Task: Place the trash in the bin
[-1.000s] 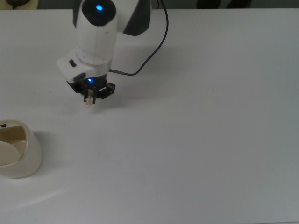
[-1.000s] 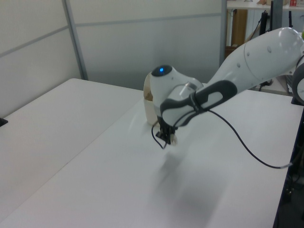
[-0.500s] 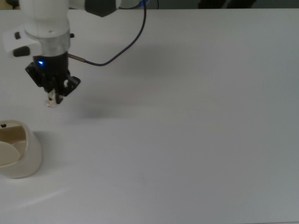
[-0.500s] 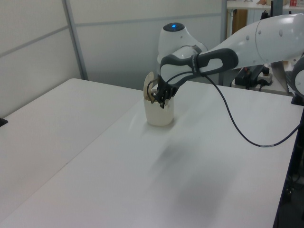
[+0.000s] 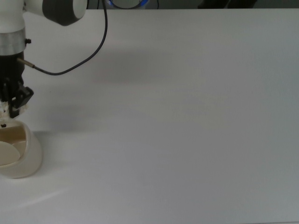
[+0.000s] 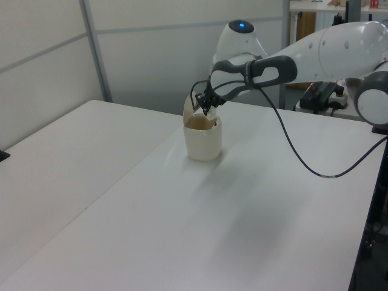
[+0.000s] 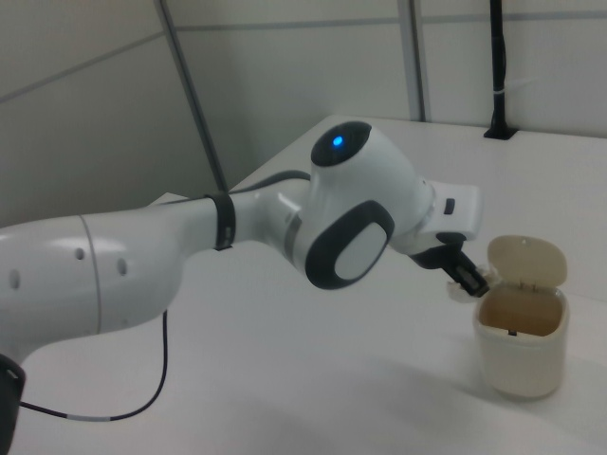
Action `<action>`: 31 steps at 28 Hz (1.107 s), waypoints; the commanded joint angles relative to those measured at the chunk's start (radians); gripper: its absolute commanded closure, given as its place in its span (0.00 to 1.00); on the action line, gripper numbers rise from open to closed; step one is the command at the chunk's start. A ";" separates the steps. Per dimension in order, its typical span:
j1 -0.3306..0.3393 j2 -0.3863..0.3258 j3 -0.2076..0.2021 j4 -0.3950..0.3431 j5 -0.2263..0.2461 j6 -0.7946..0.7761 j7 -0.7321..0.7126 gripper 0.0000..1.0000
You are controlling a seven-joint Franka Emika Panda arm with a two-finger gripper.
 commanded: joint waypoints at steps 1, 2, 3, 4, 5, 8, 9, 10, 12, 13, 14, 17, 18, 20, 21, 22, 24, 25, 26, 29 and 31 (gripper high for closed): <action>-0.003 0.091 0.000 0.036 0.015 0.159 0.100 0.86; -0.003 0.103 0.000 0.036 0.014 0.192 0.117 0.86; -0.003 0.119 0.000 0.036 0.011 0.218 0.133 0.85; -0.003 0.131 0.000 0.036 0.009 0.239 0.143 0.85; -0.003 0.143 0.000 0.037 0.008 0.256 0.151 0.83; -0.005 0.173 0.000 0.039 0.008 0.289 0.160 0.64; -0.005 0.176 0.000 0.040 0.008 0.289 0.162 0.43; -0.006 0.177 0.000 0.046 0.008 0.289 0.163 0.15; -0.005 0.176 0.000 0.049 0.006 0.286 0.174 0.00; -0.003 0.176 -0.001 0.049 0.006 0.285 0.177 0.00; -0.003 0.174 -0.001 0.051 0.006 0.284 0.177 0.00; 0.000 0.168 -0.001 0.051 0.008 0.282 0.177 0.00; 0.001 0.166 -0.001 0.051 0.008 0.281 0.177 0.00; 0.001 0.162 -0.001 0.051 0.009 0.281 0.177 0.00; 0.001 0.160 -0.001 0.051 0.011 0.279 0.177 0.00; 0.000 0.154 -0.001 0.051 0.011 0.278 0.177 0.00; 0.000 0.147 -0.001 0.051 0.011 0.278 0.177 0.00; 0.000 0.144 -0.001 0.051 0.011 0.276 0.177 0.00; 0.000 0.137 -0.001 0.051 0.012 0.272 0.177 0.00; 0.001 0.104 -0.001 0.051 0.009 0.192 0.176 0.00; 0.004 0.078 0.000 0.051 0.008 0.135 0.173 0.00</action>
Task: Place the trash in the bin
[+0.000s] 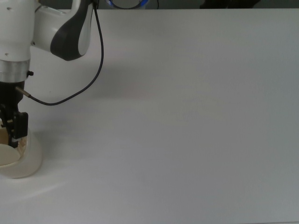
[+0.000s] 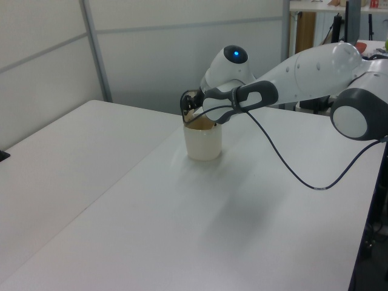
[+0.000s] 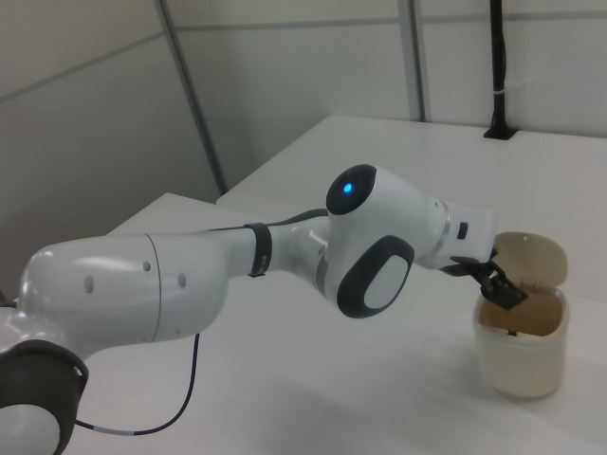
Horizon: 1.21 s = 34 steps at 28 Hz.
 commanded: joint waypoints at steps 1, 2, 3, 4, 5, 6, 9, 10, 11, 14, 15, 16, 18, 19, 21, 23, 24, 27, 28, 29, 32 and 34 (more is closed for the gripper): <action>0.010 -0.084 0.002 -0.007 0.008 -0.151 0.005 0.00; 0.011 -0.113 0.009 -0.007 0.006 -0.221 0.002 0.00; 0.013 -0.127 0.011 -0.007 0.006 -0.261 0.001 0.00; 0.014 -0.139 0.014 -0.007 0.006 -0.303 -0.004 0.00; 0.017 -0.151 0.017 -0.007 0.006 -0.343 -0.012 0.00; 0.027 -0.162 0.020 -0.007 0.006 -0.383 -0.024 0.00; 0.054 -0.207 0.023 -0.007 0.008 -0.525 -0.088 0.00; 0.057 -0.216 0.025 -0.007 0.008 -0.559 -0.099 0.00; 0.062 -0.226 0.025 -0.006 0.009 -0.591 -0.108 0.00; 0.083 -0.263 0.025 -0.001 0.009 -0.724 -0.154 0.00; 0.089 -0.274 0.025 -0.001 0.008 -0.760 -0.171 0.00; 0.097 -0.283 0.023 0.000 0.008 -0.798 -0.189 0.00; 0.109 -0.309 0.023 -0.001 0.008 -0.873 -0.225 0.00; 0.122 -0.337 0.023 -0.001 0.006 -0.947 -0.264 0.00; 0.131 -0.358 0.023 -0.001 0.006 -1.018 -0.311 0.00; 0.140 -0.377 0.023 -0.001 0.006 -1.081 -0.354 0.00; 0.148 -0.392 0.023 -0.001 0.005 -1.130 -0.393 0.00; 0.159 -0.409 0.023 -0.003 -0.009 -1.174 -0.456 0.00; 0.159 -0.415 0.023 -0.006 -0.017 -1.179 -0.472 0.00; 0.159 -0.420 0.023 -0.010 -0.025 -1.182 -0.487 0.00; 0.159 -0.437 0.023 -0.012 -0.038 -1.181 -0.556 0.00; 0.157 -0.441 0.016 -0.012 -0.037 -1.181 -0.591 0.00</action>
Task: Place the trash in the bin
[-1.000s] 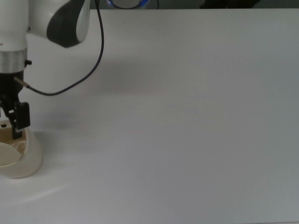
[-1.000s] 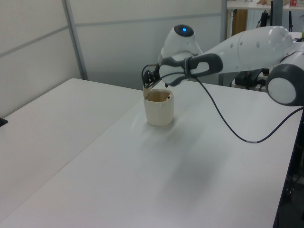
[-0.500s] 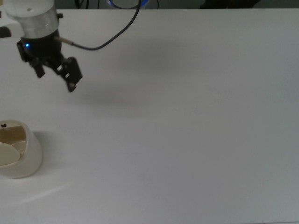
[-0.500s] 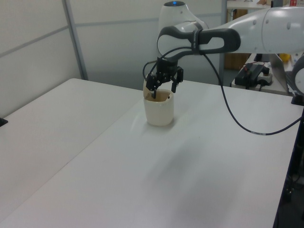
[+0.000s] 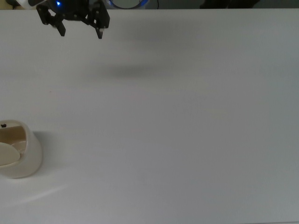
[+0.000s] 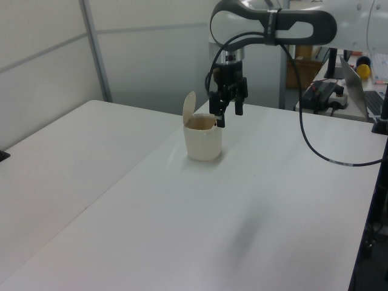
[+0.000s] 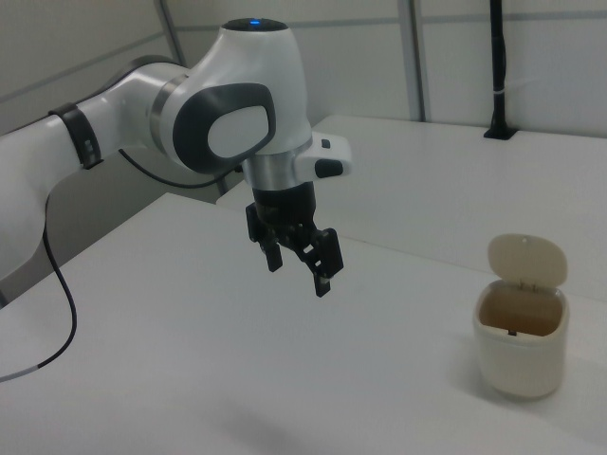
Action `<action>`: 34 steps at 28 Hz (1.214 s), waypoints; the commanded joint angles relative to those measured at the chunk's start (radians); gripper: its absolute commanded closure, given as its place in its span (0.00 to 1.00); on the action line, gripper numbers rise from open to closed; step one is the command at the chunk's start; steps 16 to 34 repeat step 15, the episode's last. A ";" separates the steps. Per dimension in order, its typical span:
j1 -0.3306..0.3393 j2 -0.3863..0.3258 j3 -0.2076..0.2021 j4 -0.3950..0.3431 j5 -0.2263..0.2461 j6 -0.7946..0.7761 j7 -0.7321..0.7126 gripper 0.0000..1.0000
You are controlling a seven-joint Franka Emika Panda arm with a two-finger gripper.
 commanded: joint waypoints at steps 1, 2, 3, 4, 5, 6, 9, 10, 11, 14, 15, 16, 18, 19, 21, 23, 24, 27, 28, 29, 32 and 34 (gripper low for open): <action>0.009 -0.036 -0.015 -0.027 -0.022 -0.012 -0.115 0.00; 0.006 -0.053 -0.015 -0.034 -0.022 -0.011 -0.141 0.00; 0.004 -0.059 -0.017 -0.044 -0.024 -0.009 -0.152 0.00; 0.004 -0.064 -0.017 -0.052 -0.024 -0.006 -0.161 0.00; 0.004 -0.069 -0.017 -0.055 -0.025 -0.006 -0.169 0.00; 0.003 -0.072 -0.017 -0.057 -0.028 -0.006 -0.174 0.00; 0.003 -0.075 -0.017 -0.058 -0.045 -0.008 -0.180 0.00; 0.003 -0.075 -0.017 -0.058 -0.047 -0.008 -0.180 0.00; 0.003 -0.075 -0.017 -0.058 -0.048 -0.008 -0.180 0.00; 0.001 -0.076 -0.018 -0.058 -0.050 -0.008 -0.180 0.00; 0.001 -0.076 -0.018 -0.058 -0.050 -0.008 -0.180 0.00; 0.001 -0.076 -0.018 -0.058 -0.050 -0.008 -0.180 0.00; 0.001 -0.076 -0.018 -0.058 -0.050 -0.008 -0.180 0.00; 0.001 -0.076 -0.018 -0.058 -0.050 -0.008 -0.180 0.00; 0.001 -0.076 -0.018 -0.058 -0.050 -0.008 -0.180 0.00; 0.001 -0.076 -0.018 -0.058 -0.050 -0.008 -0.180 0.00; 0.001 -0.076 -0.018 -0.058 -0.050 -0.008 -0.180 0.00; 0.001 -0.076 -0.018 -0.058 -0.050 -0.008 -0.180 0.00; 0.001 -0.076 -0.018 -0.058 -0.050 -0.008 -0.180 0.00; 0.001 -0.076 -0.018 -0.058 -0.050 -0.008 -0.180 0.00; 0.001 -0.076 -0.018 -0.058 -0.050 -0.008 -0.180 0.00; 0.001 -0.076 -0.018 -0.058 -0.050 -0.008 -0.180 0.00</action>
